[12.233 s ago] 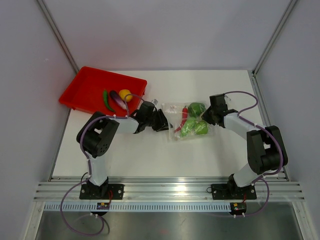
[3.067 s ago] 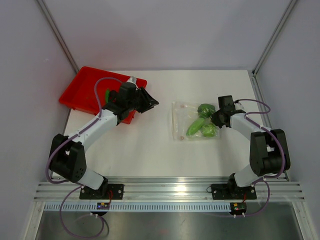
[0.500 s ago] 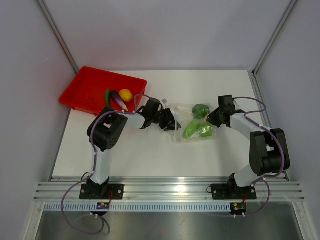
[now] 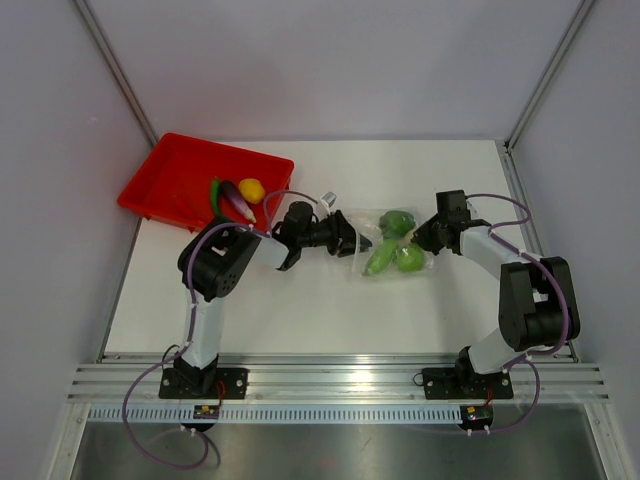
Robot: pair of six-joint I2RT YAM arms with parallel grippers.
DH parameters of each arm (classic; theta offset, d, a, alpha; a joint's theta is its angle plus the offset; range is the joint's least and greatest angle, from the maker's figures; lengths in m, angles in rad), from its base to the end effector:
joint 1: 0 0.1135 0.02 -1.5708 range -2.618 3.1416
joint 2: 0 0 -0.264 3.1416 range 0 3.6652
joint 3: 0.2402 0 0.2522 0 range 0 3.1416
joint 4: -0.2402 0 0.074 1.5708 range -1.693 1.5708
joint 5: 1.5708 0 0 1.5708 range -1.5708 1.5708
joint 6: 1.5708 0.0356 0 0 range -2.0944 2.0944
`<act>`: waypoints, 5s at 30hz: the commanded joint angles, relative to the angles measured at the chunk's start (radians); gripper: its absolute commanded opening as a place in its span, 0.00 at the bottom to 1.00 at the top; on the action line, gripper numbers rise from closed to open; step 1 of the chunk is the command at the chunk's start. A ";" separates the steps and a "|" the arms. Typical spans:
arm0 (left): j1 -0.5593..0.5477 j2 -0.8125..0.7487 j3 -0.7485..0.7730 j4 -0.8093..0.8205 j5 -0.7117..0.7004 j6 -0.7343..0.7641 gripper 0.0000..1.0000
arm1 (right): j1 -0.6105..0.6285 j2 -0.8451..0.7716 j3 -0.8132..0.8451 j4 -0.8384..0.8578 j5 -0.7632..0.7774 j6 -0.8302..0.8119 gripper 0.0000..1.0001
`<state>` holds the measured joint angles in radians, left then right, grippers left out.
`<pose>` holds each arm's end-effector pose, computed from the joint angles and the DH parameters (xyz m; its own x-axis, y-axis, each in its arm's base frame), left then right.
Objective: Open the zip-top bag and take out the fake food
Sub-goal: Pick up the fake vegetable from the zipper food storage bag.
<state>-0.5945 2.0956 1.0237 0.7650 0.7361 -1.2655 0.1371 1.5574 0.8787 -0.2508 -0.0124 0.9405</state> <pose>0.3328 -0.2538 0.1253 -0.9768 -0.1928 -0.0931 0.0454 0.2382 -0.9702 0.3074 0.0429 0.1826 -0.5842 0.7349 -0.3446 0.5564 0.6717 0.4891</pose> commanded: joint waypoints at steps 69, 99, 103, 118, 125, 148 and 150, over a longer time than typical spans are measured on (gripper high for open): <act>0.059 -0.060 -0.100 0.349 0.008 -0.112 0.00 | -0.002 0.013 0.055 -0.074 0.149 0.034 0.00; 0.119 -0.169 -0.246 0.434 -0.067 -0.138 0.41 | -0.004 -0.048 0.054 -0.139 0.258 0.066 0.00; 0.134 -0.177 -0.281 0.462 -0.084 -0.146 0.43 | -0.002 -0.043 0.054 -0.139 0.255 0.066 0.00; 0.150 -0.215 -0.317 0.252 -0.136 -0.065 0.23 | -0.022 -0.074 0.032 -0.136 0.262 0.087 0.00; 0.153 -0.282 -0.321 0.056 -0.193 0.038 0.03 | -0.027 -0.072 0.029 -0.133 0.258 0.096 0.00; 0.052 -0.082 -0.045 -0.243 -0.139 0.166 0.26 | -0.027 -0.037 0.022 -0.094 0.192 0.087 0.00; 0.047 -0.062 -0.033 -0.260 -0.123 0.169 0.27 | -0.027 -0.039 0.022 -0.094 0.192 0.086 0.00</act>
<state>-0.5407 2.0121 0.9436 0.5312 0.5705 -1.1290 0.1165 1.5196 0.9020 -0.3786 0.1898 1.0256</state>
